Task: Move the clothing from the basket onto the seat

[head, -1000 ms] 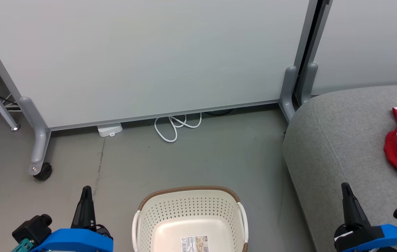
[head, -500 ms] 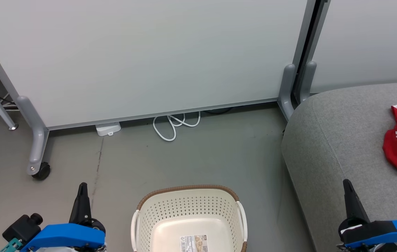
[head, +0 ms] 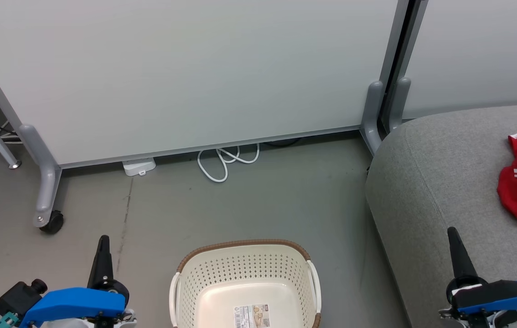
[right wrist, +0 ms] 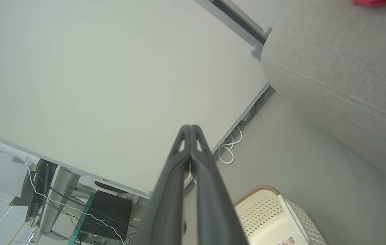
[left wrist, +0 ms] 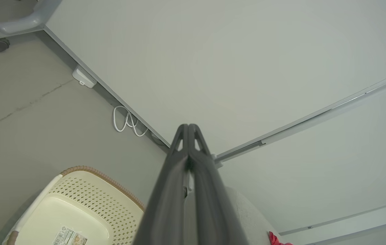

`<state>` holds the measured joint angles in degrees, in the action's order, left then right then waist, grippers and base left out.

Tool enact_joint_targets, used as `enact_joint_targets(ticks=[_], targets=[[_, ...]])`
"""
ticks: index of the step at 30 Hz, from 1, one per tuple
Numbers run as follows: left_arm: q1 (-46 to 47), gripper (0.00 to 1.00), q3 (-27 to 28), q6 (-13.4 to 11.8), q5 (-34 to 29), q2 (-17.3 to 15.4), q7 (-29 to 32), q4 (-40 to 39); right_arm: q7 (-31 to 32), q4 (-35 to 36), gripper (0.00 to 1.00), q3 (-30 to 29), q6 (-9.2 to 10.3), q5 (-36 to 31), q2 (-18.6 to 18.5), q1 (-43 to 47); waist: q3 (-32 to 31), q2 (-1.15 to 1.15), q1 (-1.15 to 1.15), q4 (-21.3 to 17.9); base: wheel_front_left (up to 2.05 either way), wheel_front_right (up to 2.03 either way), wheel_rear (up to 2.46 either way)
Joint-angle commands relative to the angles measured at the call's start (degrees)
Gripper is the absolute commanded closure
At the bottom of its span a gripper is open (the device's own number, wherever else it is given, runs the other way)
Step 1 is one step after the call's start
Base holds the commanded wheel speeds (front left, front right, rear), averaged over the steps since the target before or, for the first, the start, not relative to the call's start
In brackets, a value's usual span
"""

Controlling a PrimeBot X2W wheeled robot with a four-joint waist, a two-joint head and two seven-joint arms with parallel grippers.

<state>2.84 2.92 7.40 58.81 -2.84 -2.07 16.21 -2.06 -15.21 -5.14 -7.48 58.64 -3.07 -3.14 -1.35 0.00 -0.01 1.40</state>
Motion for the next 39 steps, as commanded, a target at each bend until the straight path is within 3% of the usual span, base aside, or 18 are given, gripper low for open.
enact_joint_targets(ticks=[1,39], targets=[[1.8,1.0,0.4,0.1,1.7,-0.1,0.5,-0.9,0.5,0.8,1.0,-0.2,-0.02,1.8,0.0,-1.4,0.0,0.0,0.01,0.0,0.0,0.0,0.0],[3.0,1.0,2.6,0.1,21.7,-0.1,5.6,-1.8,5.6,1.1,1.0,-1.0,-0.02,21.9,0.1,-2.8,0.9,0.0,0.01,-0.8,0.0,0.0,0.0]])
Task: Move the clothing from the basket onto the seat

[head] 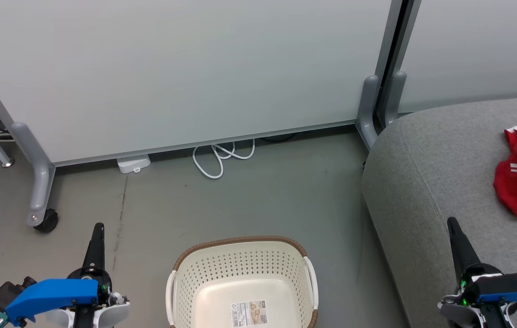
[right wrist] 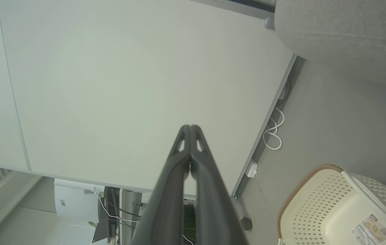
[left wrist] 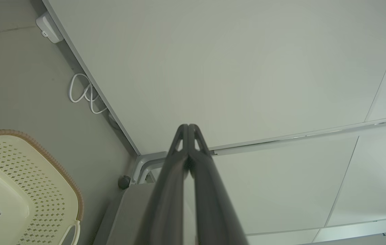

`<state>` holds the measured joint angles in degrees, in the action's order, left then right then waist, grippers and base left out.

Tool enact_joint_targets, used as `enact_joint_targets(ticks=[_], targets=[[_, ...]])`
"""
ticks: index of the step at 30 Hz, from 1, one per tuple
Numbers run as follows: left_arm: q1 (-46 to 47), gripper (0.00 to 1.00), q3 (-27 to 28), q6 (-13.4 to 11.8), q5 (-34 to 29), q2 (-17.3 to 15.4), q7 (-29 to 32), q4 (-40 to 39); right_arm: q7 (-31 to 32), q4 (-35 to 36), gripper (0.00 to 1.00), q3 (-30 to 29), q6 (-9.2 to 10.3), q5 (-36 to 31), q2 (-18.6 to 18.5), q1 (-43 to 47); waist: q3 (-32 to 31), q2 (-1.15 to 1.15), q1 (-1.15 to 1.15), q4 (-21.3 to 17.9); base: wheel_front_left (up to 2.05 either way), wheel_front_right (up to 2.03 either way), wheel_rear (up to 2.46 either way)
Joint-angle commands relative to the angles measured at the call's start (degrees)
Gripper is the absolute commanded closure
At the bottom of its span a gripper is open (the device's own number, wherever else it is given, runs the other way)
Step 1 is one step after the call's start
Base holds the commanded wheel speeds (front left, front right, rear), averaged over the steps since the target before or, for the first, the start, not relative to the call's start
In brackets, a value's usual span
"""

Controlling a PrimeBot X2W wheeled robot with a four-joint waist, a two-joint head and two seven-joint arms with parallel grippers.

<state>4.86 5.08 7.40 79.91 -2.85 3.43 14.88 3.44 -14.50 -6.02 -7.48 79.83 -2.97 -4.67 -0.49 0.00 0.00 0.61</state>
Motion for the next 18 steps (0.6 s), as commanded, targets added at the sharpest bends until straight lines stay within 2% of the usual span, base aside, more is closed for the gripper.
enact_joint_targets(ticks=[1,18], targets=[[1.0,1.0,0.5,0.1,1.1,0.0,0.3,-0.5,0.3,0.4,1.0,-0.2,-0.02,1.1,0.0,-1.3,0.0,0.0,0.0,0.0,0.0,0.0,0.0],[1.5,1.0,1.1,0.1,8.3,0.0,2.2,-0.8,2.1,0.5,1.0,-0.4,-0.02,8.4,0.1,-1.5,0.4,0.0,0.0,-0.4,0.0,0.0,0.0]])
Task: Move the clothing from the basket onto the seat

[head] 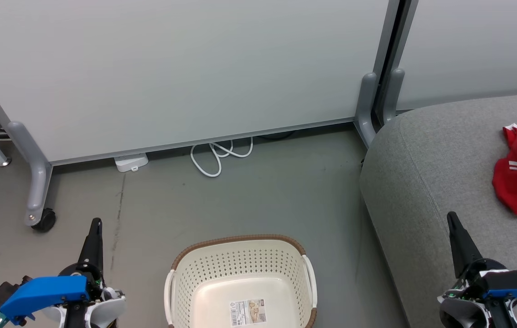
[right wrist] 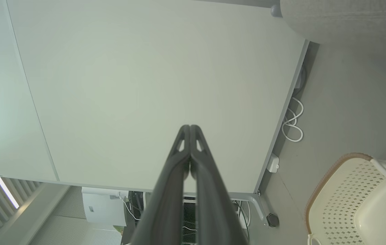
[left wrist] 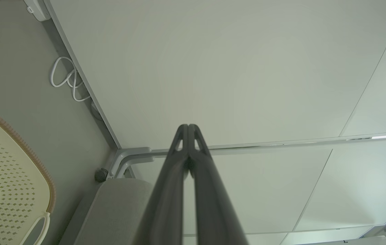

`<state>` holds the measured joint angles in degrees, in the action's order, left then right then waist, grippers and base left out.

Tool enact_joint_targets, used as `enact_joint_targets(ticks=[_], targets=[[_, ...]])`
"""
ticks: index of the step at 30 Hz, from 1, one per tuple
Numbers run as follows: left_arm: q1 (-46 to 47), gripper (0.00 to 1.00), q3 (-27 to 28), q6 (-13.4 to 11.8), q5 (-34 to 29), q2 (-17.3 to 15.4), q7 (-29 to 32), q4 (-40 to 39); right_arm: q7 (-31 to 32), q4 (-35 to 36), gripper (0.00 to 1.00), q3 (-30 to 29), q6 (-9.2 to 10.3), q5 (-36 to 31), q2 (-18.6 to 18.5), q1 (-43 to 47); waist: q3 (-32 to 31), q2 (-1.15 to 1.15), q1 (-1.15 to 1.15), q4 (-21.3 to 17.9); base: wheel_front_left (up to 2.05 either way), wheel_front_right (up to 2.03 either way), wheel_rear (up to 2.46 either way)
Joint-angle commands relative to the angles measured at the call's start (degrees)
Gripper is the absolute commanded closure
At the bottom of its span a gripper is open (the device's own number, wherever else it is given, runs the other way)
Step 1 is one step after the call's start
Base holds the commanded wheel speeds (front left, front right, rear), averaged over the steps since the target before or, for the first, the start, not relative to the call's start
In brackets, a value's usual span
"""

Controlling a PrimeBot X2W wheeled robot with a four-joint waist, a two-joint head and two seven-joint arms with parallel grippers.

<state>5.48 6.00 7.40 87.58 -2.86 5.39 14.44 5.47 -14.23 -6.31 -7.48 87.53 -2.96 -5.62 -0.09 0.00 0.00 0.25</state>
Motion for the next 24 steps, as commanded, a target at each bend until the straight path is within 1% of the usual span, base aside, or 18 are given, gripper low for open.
enact_joint_targets(ticks=[1,11,24], targets=[[0.9,1.0,0.3,0.1,1.1,0.0,0.3,-0.4,0.2,0.2,1.0,-0.2,-0.02,1.1,0.1,-0.6,0.0,0.0,0.0,0.0,0.0,0.0,0.0],[1.1,1.0,0.7,0.2,4.9,0.0,1.3,-0.5,1.2,0.3,1.0,-0.3,-0.02,5.0,0.1,-1.0,0.3,0.0,0.0,-0.2,0.0,0.0,0.0],[1.0,1.0,0.6,0.2,4.9,0.0,1.4,-0.5,1.3,0.3,1.0,-0.3,-0.02,4.9,0.1,-1.0,0.3,0.0,0.0,-0.2,0.0,0.0,0.0]])
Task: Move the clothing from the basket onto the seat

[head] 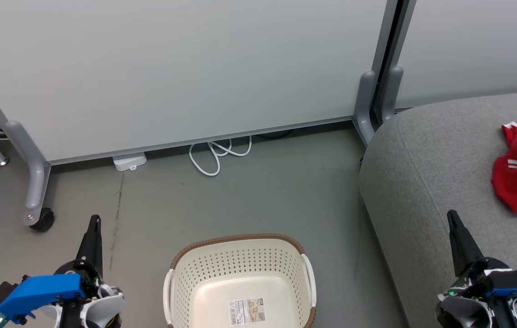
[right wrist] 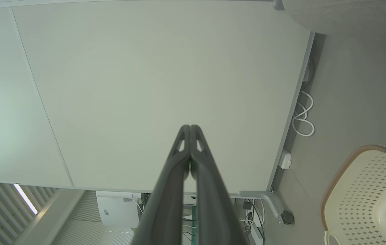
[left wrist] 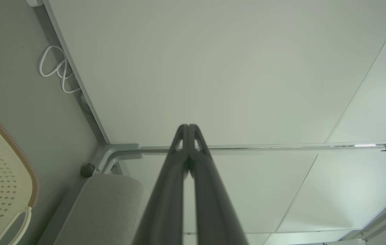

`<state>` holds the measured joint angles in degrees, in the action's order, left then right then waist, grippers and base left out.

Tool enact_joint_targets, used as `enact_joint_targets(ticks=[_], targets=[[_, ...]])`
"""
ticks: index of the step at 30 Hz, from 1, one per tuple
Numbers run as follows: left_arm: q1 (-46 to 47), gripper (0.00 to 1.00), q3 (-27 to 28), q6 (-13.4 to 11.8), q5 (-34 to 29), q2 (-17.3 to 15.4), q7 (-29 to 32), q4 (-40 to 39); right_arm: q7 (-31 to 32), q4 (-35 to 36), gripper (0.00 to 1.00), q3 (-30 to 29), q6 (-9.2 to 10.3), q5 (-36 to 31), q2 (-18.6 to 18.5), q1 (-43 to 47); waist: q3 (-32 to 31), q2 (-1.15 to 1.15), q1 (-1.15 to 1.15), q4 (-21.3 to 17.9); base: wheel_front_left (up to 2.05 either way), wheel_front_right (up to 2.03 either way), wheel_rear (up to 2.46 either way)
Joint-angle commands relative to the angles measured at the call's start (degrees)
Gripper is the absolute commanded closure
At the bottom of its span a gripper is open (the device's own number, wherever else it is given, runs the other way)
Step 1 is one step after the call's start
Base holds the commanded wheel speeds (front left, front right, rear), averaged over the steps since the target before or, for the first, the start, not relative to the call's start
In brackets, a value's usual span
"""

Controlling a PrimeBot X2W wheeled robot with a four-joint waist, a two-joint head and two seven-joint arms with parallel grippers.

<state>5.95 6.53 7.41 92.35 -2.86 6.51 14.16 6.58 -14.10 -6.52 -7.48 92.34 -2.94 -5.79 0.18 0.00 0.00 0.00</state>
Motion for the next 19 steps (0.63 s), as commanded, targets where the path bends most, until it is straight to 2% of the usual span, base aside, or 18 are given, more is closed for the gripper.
enact_joint_targets(ticks=[1,19], targets=[[0.6,1.0,0.1,0.2,0.1,0.0,0.2,-0.2,0.2,0.2,1.0,-0.1,-0.02,0.1,0.1,-0.8,0.0,0.0,0.0,0.0,0.0,0.0,0.0],[0.6,1.0,0.1,0.2,0.1,0.0,0.2,-0.2,0.1,0.2,1.0,-0.1,-0.02,0.1,0.1,-0.8,0.0,0.0,0.0,0.0,0.0,0.0,0.0]])
